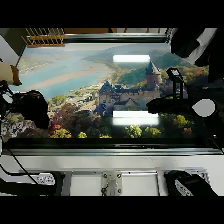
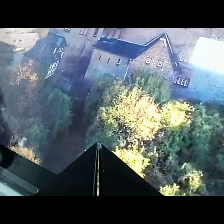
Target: Fold the clothes and pants, and hang the long-sleeved shirts on hangers.
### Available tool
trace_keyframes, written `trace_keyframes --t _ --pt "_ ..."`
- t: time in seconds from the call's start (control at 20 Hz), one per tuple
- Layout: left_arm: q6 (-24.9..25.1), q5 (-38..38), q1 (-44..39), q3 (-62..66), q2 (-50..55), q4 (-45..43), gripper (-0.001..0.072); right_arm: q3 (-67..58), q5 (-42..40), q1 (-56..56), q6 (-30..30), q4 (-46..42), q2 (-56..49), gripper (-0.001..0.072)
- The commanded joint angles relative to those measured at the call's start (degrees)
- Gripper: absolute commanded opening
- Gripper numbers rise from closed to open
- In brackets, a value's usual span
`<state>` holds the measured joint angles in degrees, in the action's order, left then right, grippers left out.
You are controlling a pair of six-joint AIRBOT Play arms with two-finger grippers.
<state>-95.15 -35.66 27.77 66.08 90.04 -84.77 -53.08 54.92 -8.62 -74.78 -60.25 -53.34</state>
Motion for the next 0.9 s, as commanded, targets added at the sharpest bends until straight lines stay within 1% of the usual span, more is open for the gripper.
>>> trace_keyframes --t 0.0,0.05,0.15,0.25,0.4,0.6,0.7,0.75,0.85 --pt "-0.6 0.5 0.0 0.0 -0.8 8.1 0.0007 0.0 0.0 0.0 0.0 0.0 0.0 0.002" --pt "0.0 0.3 -0.3 0.0 -2.6 11.0 0.001 0.0 0.0 0.0 0.0 0.0 0.0 0.002" --pt "3.0 0.7 -2.5 0.1 -8.0 15.1 0.001 0.0 0.0 0.0 0.0 0.0 0.0 0.0019" --pt "5.5 0.7 -7.1 0.2 -15.2 19.4 0.001 0.0 0.0 0.0 0.0 0.0 0.0 0.002" --pt "5.8 -2.1 -18.2 3.4 -24.8 22.1 0.001 0.0 0.0 0.0 0.0 0.0 0.0 0.002" --pt "5.8 -1.1 -36.3 9.6 -32.9 21.8 0.001 0.0 0.0 0.0 -0.2 0.1 0.0 0.002" --pt "5.8 -0.2 -44.3 10.9 -34.6 21.3 0.001 0.0 0.0 0.0 -0.2 3.2 0.1 0.0019" --pt "5.8 -0.5 -47.6 10.8 -34.7 21.3 0.001 -0.1 -0.5 0.1 0.2 3.1 0.2 0.0015" --pt "4.7 -1.9 -51.8 8.8 -33.8 21.4 0.001 -1.9 -1.6 2.3 1.0 -1.6 0.7 0.0015"
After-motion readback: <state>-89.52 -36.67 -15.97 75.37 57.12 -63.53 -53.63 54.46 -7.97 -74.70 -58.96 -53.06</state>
